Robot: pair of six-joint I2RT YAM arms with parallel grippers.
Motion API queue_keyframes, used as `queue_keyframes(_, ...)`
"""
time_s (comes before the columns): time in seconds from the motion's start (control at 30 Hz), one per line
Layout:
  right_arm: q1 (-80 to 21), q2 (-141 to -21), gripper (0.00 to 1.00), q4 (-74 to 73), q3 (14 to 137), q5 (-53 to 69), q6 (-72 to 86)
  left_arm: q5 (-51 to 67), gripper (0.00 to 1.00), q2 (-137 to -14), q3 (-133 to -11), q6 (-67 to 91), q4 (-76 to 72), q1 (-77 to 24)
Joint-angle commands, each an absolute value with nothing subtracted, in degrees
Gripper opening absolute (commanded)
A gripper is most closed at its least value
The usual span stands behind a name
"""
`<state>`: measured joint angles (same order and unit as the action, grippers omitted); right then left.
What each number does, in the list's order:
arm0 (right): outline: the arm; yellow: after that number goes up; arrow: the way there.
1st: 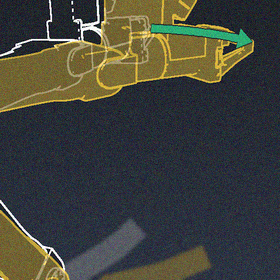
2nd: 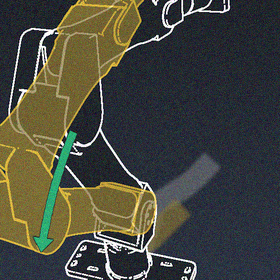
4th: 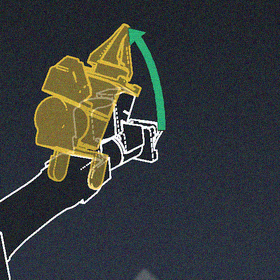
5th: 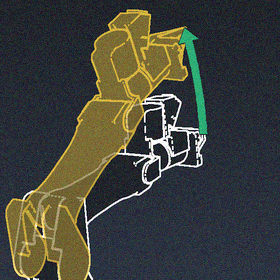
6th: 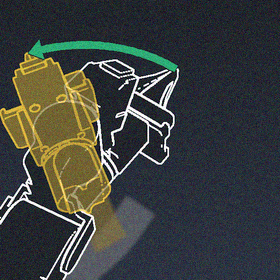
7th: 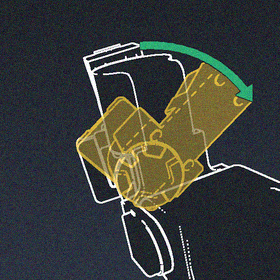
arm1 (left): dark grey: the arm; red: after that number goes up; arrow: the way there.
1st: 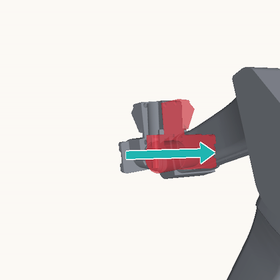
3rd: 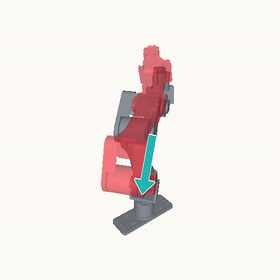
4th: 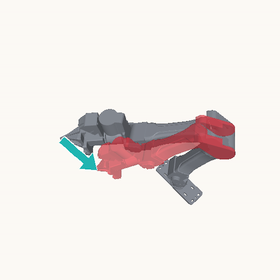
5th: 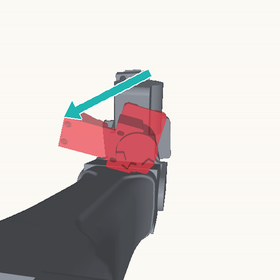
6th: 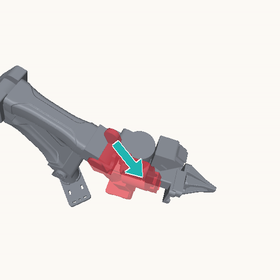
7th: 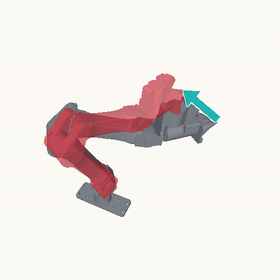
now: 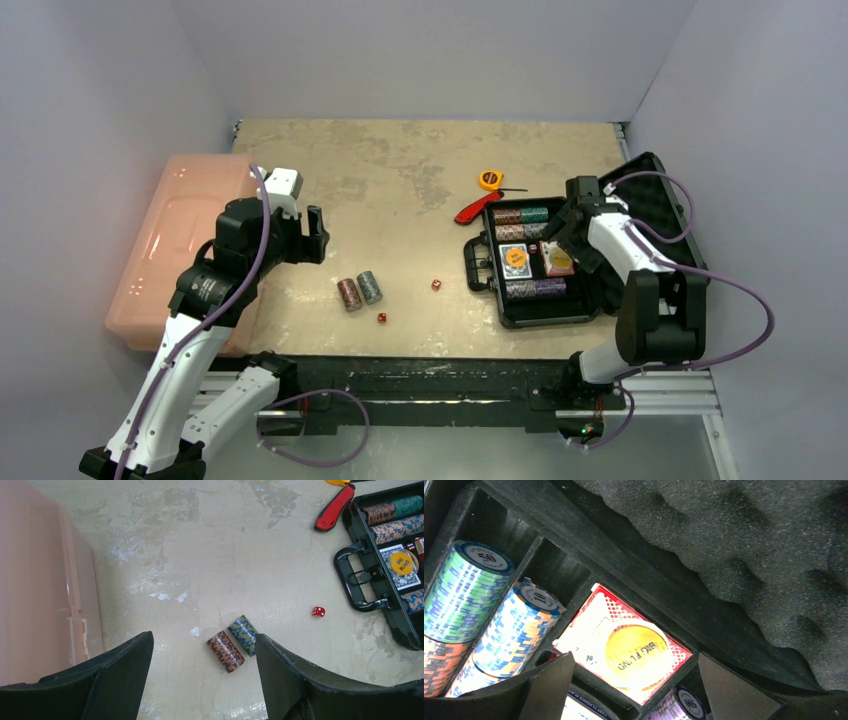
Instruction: Pack up texas hold em set
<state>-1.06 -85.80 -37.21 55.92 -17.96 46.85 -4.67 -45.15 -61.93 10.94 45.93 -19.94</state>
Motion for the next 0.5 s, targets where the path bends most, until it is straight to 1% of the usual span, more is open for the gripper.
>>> queue_keyframes(0.0, -0.79, -83.44, 0.99, -38.3, 57.52, -22.75, 45.97, -4.18, 0.74, -45.25, -61.79, 10.64, 44.0, -19.78)
queue_keyframes(0.1, -0.79, -81.09, 0.99, -37.88, 57.19, -23.37, 45.21, -3.96, 0.74, -45.44, -61.87, 10.64, 44.01, -19.78)
queue_keyframes(0.47, -1.86, -70.14, 0.99, -32.09, 54.36, -18.02, 40.42, -4.74, 0.74, -45.79, -61.79, 10.58, 44.09, -19.78)
